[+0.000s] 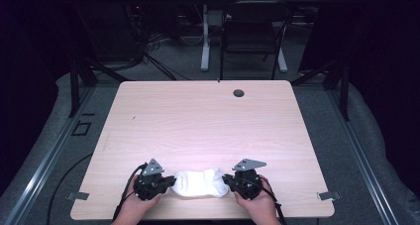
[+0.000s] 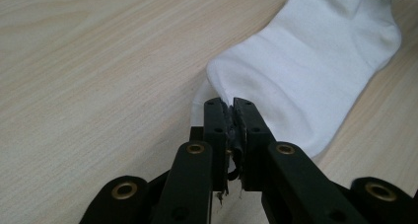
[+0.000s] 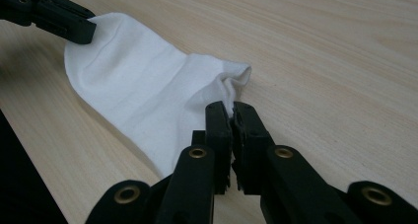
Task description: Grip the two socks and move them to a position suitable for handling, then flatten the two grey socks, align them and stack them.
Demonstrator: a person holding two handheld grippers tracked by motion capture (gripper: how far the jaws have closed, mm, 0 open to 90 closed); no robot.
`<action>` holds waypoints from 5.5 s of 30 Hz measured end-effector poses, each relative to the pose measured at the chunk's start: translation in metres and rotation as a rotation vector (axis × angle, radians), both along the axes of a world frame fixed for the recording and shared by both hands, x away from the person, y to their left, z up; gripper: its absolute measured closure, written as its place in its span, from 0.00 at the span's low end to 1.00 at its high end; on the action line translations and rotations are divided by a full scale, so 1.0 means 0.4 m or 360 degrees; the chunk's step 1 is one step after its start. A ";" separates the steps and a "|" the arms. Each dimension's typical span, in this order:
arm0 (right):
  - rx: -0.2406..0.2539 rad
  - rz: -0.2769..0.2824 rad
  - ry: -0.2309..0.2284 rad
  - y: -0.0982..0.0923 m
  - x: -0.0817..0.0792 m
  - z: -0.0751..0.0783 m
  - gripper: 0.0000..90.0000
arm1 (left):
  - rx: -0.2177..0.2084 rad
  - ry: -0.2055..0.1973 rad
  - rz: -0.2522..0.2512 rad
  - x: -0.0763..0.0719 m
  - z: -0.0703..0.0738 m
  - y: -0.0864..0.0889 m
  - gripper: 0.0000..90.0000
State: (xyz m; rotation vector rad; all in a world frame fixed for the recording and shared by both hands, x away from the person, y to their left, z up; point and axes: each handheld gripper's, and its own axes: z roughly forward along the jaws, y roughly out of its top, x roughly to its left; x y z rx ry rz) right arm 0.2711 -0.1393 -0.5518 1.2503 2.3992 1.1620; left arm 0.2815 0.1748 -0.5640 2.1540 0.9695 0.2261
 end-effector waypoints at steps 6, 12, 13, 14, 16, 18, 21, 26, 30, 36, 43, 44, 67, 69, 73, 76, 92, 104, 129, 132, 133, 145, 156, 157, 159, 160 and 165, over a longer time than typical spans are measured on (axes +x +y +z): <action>-0.0029 0.0015 0.0015 -0.003 0.006 -0.006 0.96 | 0.0016 0.0004 0.0001 0.001 -0.006 -0.002 0.94; -0.0028 0.0010 0.0015 0.001 0.011 -0.012 0.96 | 0.0014 0.0009 -0.0002 0.001 -0.010 -0.002 0.93; -0.0024 0.0006 0.0019 0.002 0.012 -0.014 0.96 | 0.0013 0.0010 0.0000 0.001 -0.010 -0.002 0.93; -0.0035 0.0012 0.0025 0.001 0.014 -0.015 0.95 | 0.0014 0.0010 0.0000 0.002 -0.010 -0.002 0.93; -0.0030 0.0002 0.0038 0.002 0.015 -0.019 0.93 | -0.0005 0.0007 0.0010 0.000 -0.009 -0.001 0.90; -0.0006 -0.0003 0.0031 -0.003 0.014 -0.017 0.88 | -0.0034 -0.0001 0.0015 -0.001 -0.002 0.003 0.85; 0.0016 -0.0025 -0.0005 -0.011 0.010 -0.005 0.84 | -0.0061 -0.0068 0.0024 -0.002 0.018 0.008 0.79; 0.0026 -0.0013 -0.0098 0.006 -0.003 0.014 0.81 | -0.0105 -0.0101 -0.0010 0.000 0.034 -0.001 0.74; -0.0014 0.0087 -0.0125 0.044 -0.009 0.008 0.79 | -0.0093 -0.0095 -0.0058 -0.004 0.029 -0.019 0.72; -0.0079 0.0129 -0.0102 0.066 -0.003 -0.018 0.73 | -0.0049 -0.0063 -0.0103 -0.010 0.006 -0.036 0.67; -0.0122 0.0147 -0.0080 0.064 -0.004 -0.037 0.70 | -0.0025 -0.0043 -0.0125 -0.015 -0.006 -0.034 0.63; -0.0138 0.0153 -0.0073 0.064 -0.005 -0.040 0.70 | -0.0020 -0.0044 -0.0129 -0.015 -0.007 -0.034 0.63; -0.0134 0.0139 -0.0047 0.056 -0.008 -0.061 0.67 | 0.0031 -0.0072 -0.0167 -0.015 -0.034 -0.024 0.58; -0.0140 0.0141 -0.0043 0.055 -0.004 -0.060 0.67 | 0.0032 -0.0078 -0.0165 -0.011 -0.034 -0.023 0.58; -0.0129 0.0129 -0.0051 0.056 0.004 -0.061 0.67 | 0.0031 -0.0087 -0.0148 -0.004 -0.035 -0.023 0.58; -0.0123 0.0120 -0.0057 0.057 0.009 -0.062 0.67 | 0.0030 -0.0097 -0.0137 0.004 -0.036 -0.023 0.59; -0.0099 0.0082 -0.0073 0.061 0.036 -0.066 0.67 | 0.0018 -0.0128 -0.0104 0.038 -0.040 -0.021 0.58; -0.0088 0.0062 -0.0089 0.064 0.048 -0.070 0.66 | 0.0004 -0.0132 -0.0080 0.049 -0.042 -0.021 0.57; -0.0009 0.0028 -0.0167 0.032 0.034 -0.005 0.57 | -0.0147 -0.0162 0.0044 0.043 0.012 0.028 0.48; -0.0009 0.0028 -0.0162 0.025 0.027 0.002 0.55 | -0.0167 -0.0162 0.0062 0.040 0.018 0.038 0.48; -0.0012 0.0028 -0.0168 0.023 0.024 0.005 0.55 | -0.0163 -0.0161 0.0065 0.039 0.019 0.041 0.47; -0.0004 0.0013 -0.0146 -0.019 -0.020 0.033 0.55 | -0.0244 -0.0136 0.0217 0.025 0.047 0.127 0.47; 0.0030 -0.0098 -0.0150 -0.067 -0.020 -0.006 0.55 | -0.0218 -0.0146 0.0325 0.031 0.024 0.181 0.47; 0.0031 -0.0098 -0.0141 -0.071 -0.018 -0.010 0.55 | -0.0198 -0.0149 0.0319 0.032 0.022 0.181 0.47; 0.0020 -0.0097 -0.0137 -0.077 -0.015 -0.015 0.55 | -0.0186 -0.0146 0.0310 0.036 0.014 0.178 0.48; 0.0018 -0.0105 -0.0146 -0.079 -0.013 -0.018 0.55 | -0.0179 -0.0138 0.0307 0.038 0.010 0.177 0.48; -0.0038 -0.0115 -0.0112 -0.085 0.000 -0.036 0.55 | -0.0130 -0.0102 0.0241 0.045 -0.008 0.157 0.48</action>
